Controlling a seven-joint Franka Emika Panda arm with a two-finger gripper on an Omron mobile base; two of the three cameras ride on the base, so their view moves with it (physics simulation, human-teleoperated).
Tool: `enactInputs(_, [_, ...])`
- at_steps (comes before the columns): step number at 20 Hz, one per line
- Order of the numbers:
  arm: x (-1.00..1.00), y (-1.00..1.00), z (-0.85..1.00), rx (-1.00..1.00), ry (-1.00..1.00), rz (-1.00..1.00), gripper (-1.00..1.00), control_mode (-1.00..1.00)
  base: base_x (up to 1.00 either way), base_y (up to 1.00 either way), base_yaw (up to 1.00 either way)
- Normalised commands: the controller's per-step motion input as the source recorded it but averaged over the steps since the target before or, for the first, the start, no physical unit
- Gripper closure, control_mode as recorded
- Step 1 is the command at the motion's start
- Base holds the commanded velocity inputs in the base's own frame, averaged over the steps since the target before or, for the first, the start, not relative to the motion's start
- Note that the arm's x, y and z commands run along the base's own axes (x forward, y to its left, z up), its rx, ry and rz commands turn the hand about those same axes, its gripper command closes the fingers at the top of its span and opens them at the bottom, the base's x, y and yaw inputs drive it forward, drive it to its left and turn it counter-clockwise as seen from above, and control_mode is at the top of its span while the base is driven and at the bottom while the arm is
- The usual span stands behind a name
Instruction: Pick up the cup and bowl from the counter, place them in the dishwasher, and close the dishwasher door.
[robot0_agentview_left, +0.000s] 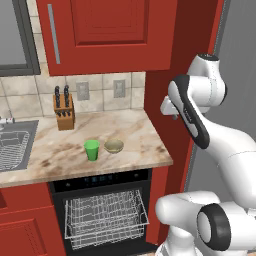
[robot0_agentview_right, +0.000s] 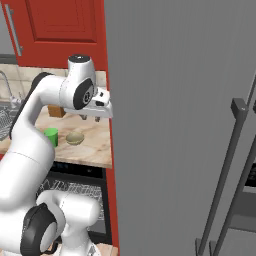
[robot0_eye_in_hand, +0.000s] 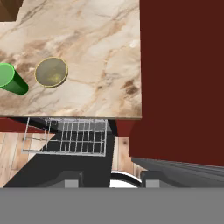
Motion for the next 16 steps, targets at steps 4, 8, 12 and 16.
enactInputs(4, [0.02, 0.0, -0.01, 0.0, 0.0, 0.0, -1.0, -1.0, 0.0, 0.0, 0.0])
enactInputs(8, [0.0, 0.09, -0.07, 0.0, 0.0, 0.0, -1.0, -1.0, 0.0, 0.0, 0.0])
enactInputs(12, [0.01, 0.21, -0.07, 0.0, 0.0, 0.0, -1.0, -1.0, 0.0, 0.0, 0.0])
enactInputs(16, [0.01, 0.25, -0.11, 0.0, 0.0, 0.0, -1.0, -1.0, 0.0, 0.0, 0.0])
